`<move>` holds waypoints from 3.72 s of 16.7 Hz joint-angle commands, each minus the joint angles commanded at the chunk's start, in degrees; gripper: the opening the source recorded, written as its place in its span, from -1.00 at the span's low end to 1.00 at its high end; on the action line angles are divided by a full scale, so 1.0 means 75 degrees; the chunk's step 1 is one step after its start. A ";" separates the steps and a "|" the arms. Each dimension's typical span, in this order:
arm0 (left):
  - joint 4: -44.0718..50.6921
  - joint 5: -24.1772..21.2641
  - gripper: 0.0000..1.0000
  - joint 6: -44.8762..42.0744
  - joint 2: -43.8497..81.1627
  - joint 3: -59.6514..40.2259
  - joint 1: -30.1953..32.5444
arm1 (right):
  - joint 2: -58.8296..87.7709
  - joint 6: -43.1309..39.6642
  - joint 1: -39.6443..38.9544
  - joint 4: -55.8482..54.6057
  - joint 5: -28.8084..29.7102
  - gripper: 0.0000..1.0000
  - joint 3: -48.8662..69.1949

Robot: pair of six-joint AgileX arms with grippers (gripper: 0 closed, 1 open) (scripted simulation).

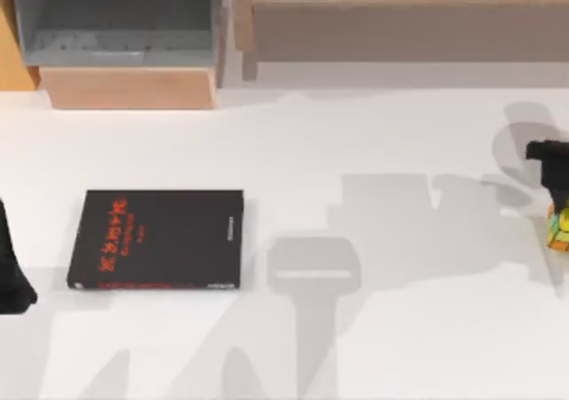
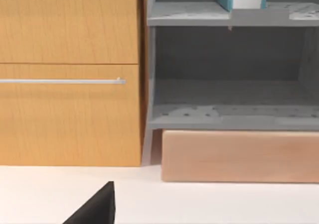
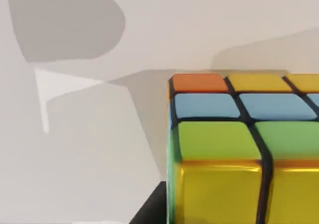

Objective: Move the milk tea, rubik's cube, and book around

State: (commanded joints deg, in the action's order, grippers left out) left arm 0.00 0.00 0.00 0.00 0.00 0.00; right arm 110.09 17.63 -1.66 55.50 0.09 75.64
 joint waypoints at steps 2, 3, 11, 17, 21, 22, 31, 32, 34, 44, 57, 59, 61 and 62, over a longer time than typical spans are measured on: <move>0.0000 0.0000 1.00 0.0000 0.0000 0.0000 0.0000 | -0.0097 -0.0004 0.0002 0.0291 -0.0001 -1.00 0.0167; 0.0000 0.0000 1.00 0.0000 0.0000 0.0000 0.0000 | -0.0147 -0.0006 0.0003 0.0409 -0.0001 -1.00 0.0252; 0.0000 0.0000 1.00 0.0000 0.0000 0.0000 0.0000 | -0.0327 -0.0337 -0.0386 -0.0074 0.0394 -1.00 0.0408; 0.0000 0.0000 1.00 0.0000 0.0000 0.0000 0.0000 | -0.1472 -0.1582 -0.1938 -0.2817 0.1899 -1.00 0.0871; 0.0000 0.0000 1.00 0.0000 0.0000 0.0000 0.0000 | -0.2096 -0.2180 -0.2722 -0.5083 0.2736 -1.00 0.1177; 0.0000 0.0000 1.00 0.0000 0.0000 0.0000 0.0000 | -0.2195 -0.2260 -0.2830 -0.5611 0.2878 -1.00 0.1240; 0.0000 0.0000 1.00 0.0000 0.0000 0.0000 0.0000 | -0.2308 -0.2229 -0.2786 -0.8204 0.3179 -1.00 0.1443; 0.0000 0.0000 1.00 0.0000 0.0000 0.0000 0.0000 | -0.2308 -0.2229 -0.2786 -0.8204 0.3179 -1.00 0.1443; 0.0000 0.0000 1.00 0.0000 0.0000 0.0000 0.0000 | -0.2308 -0.2229 -0.2786 -0.8204 0.3179 -1.00 0.1443; 0.0000 0.0000 1.00 0.0000 0.0000 0.0000 0.0000 | -0.0521 -0.2308 -0.2123 -0.7935 0.2630 -1.00 0.4000; 0.0000 0.0000 1.00 0.0000 0.0000 0.0000 0.0000 | 0.0624 -0.2243 -0.2096 -0.7488 0.2534 -0.40 0.5106; 0.0000 0.0000 1.00 0.0000 0.0000 0.0000 0.0000 | 0.0624 -0.2243 -0.2096 -0.7488 0.2534 -0.10 0.5106; 0.0000 0.0000 1.00 0.0000 0.0000 0.0000 0.0000 | 0.0624 -0.2243 -0.2096 -0.7488 0.2534 0.21 0.5106; 0.0000 0.0000 1.00 0.0000 0.0000 0.0000 0.0000 | 0.0624 -0.2243 -0.2096 -0.7488 0.2534 0.36 0.5106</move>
State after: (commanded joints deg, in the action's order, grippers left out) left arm 0.00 0.00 0.00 0.00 0.00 0.00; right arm 114.77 0.80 -17.39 -0.66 19.10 113.94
